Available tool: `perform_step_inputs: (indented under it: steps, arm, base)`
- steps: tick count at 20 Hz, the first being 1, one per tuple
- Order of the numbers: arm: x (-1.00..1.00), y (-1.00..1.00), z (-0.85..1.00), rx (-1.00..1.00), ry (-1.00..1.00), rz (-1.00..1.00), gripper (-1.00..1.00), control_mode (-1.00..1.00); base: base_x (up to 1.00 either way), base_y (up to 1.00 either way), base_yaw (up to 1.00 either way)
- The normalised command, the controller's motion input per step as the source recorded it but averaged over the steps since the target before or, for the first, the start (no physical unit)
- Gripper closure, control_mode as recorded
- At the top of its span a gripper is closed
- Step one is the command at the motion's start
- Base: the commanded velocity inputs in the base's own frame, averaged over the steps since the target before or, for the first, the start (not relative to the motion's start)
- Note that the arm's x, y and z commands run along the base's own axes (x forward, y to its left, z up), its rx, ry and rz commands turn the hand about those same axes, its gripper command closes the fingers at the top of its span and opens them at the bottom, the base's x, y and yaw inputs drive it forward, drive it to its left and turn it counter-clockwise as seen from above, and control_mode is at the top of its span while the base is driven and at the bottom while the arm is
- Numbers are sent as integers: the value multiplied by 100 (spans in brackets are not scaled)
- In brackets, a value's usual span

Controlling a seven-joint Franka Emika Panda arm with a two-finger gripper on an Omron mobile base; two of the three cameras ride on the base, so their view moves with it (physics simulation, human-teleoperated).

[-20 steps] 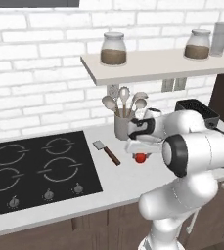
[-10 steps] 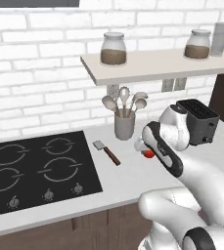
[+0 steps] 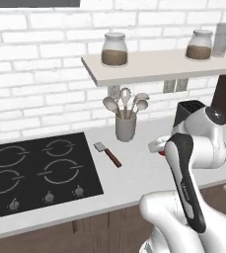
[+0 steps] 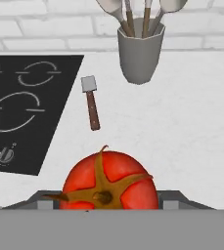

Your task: Put the mushroom and tomato in the pot. Retrieve the spatula and lightly stir the vegetables in the pot.

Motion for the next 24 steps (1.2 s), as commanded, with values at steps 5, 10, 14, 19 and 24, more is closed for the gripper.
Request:
perform_step_inputs:
  steps: [5, 10, 14, 19, 24]
  arm:
    - [-17, 0, 49, -6, 2, -7, 100, -100]
    - [0, 0, 0, 0, 0, 0, 100, -100]
    - [0, 3, 0, 0, 0, 0, 100, -100]
    - [0, 0, 0, 0, 0, 0, 100, 100]
    - [0, 0, 0, 0, 0, 0, 100, 100]
  base:
    - [0, 0, 0]
    - [0, 0, 0]
    - [0, 0, 0]
    - [0, 92, -1]
    - [-13, 100, 0]
